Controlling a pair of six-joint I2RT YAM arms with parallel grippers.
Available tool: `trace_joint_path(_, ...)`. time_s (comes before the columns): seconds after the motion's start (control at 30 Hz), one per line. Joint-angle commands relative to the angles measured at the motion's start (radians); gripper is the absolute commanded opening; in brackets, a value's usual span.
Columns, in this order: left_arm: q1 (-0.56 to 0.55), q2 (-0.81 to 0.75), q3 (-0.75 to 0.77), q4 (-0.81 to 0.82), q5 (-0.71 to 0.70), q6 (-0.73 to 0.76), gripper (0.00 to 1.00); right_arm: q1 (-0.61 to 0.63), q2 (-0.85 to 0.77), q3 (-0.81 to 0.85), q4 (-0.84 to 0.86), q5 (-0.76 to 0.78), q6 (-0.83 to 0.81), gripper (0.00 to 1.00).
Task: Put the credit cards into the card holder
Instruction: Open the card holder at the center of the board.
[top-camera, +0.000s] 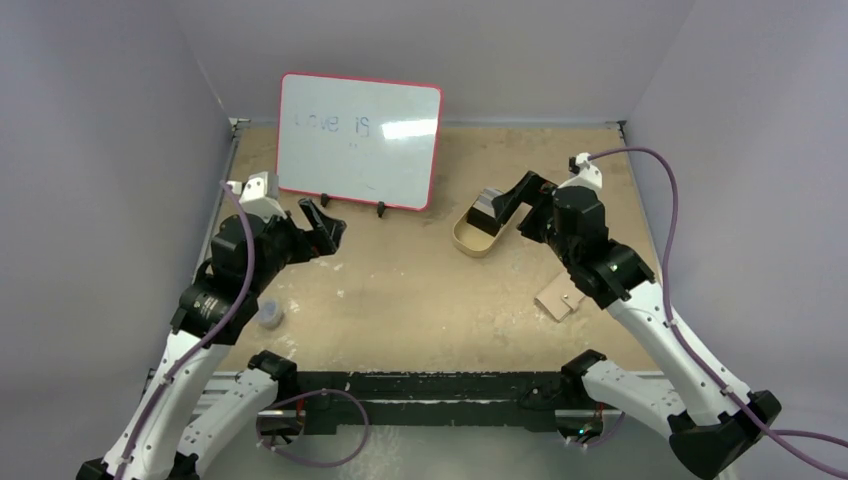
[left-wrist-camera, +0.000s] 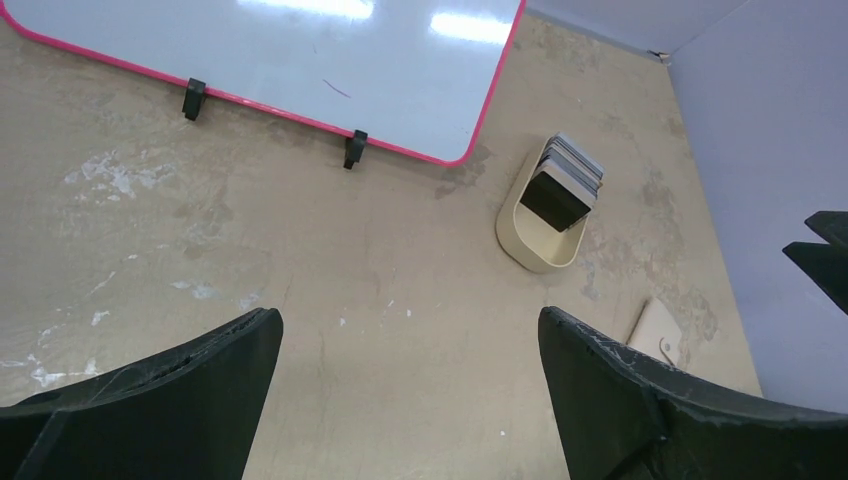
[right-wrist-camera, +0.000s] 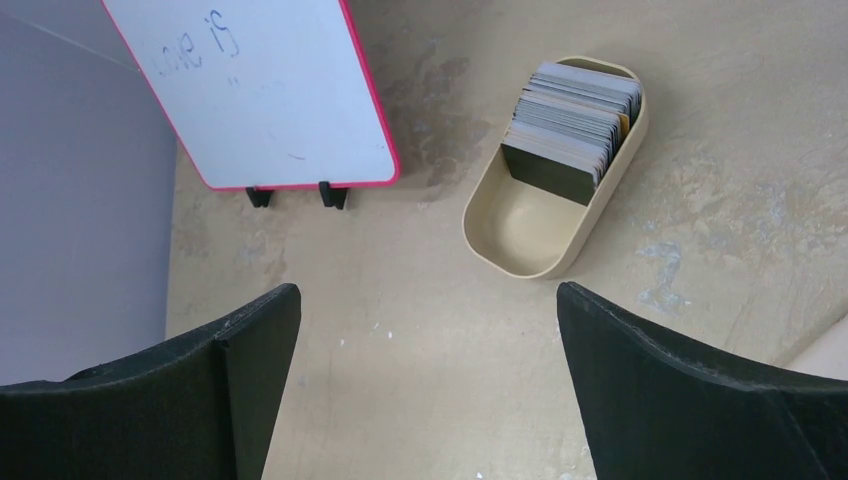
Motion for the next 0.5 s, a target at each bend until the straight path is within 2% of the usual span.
trace_joint_path(0.0, 0.007, -0.005, -0.040, 0.051, -0.018, 0.024, 1.00, -0.003, 0.007, 0.006, -0.013, 0.029, 0.031, 0.99)
trace_joint_path(0.17, 0.007, 0.008, -0.100, 0.084, -0.029, 0.033, 1.00, -0.004, 0.020, -0.003, -0.079, 0.081, 0.119, 0.99)
trace_joint_path(0.33, 0.007, 0.004, -0.148, 0.087, -0.048, 0.051, 1.00, -0.003, 0.062, 0.007, -0.243, 0.178, 0.286, 0.99)
trace_joint_path(0.4, 0.007, -0.003, -0.164, 0.085, -0.058, 0.054, 1.00, -0.004, 0.093, 0.011, -0.317, 0.227, 0.372, 0.95)
trace_joint_path(0.47, 0.006, -0.012, -0.177, 0.089, -0.064, 0.058, 1.00, -0.006, 0.131, 0.009, -0.390, 0.281, 0.445, 0.87)
